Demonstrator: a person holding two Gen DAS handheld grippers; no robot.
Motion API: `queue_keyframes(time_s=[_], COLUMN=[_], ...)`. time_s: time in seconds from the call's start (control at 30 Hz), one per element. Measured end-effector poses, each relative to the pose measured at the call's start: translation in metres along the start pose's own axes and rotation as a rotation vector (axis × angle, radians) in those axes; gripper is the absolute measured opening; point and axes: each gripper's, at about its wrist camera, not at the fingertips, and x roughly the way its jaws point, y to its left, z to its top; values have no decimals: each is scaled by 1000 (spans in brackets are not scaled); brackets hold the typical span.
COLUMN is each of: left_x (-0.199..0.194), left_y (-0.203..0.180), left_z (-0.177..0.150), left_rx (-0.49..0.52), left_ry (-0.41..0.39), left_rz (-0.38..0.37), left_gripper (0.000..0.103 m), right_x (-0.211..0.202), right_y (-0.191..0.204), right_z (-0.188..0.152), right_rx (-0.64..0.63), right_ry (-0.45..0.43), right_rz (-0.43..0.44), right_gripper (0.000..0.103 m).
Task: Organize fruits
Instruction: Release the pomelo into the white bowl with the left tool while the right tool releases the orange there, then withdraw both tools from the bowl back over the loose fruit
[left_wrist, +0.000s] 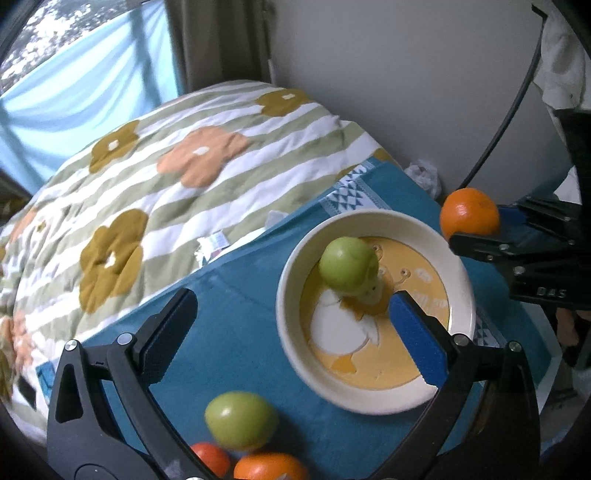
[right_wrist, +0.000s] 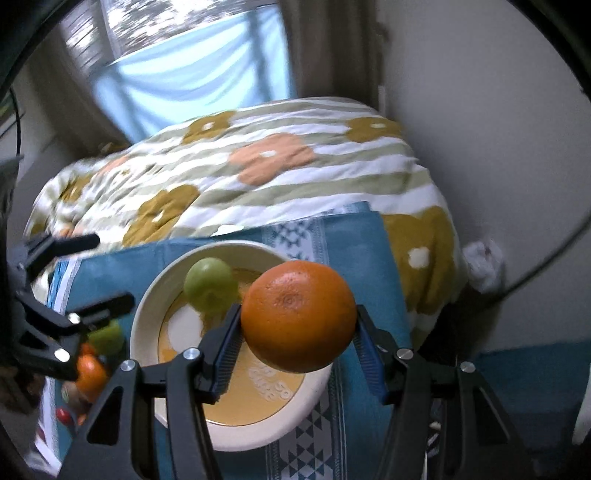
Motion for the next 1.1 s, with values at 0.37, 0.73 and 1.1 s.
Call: queue_keyframes(time_s=[0.37, 0.73, 1.1], left_x=[-25, -31, -54], left_y=[29, 41, 42], left_z=[-38, -53, -55], left_rx=[-103, -159, -202], left_ry=[6, 10, -21], left_rz=[55, 76, 113], left_gripper=[103, 103, 103], right_x=[43, 46, 24], right_y=[27, 28, 27], right_z=[-8, -13, -12], right_rx=[-169, -232, -215], right_ry=[15, -24, -2], right_rz=[48, -33, -12], right_gripper=[54, 100, 102])
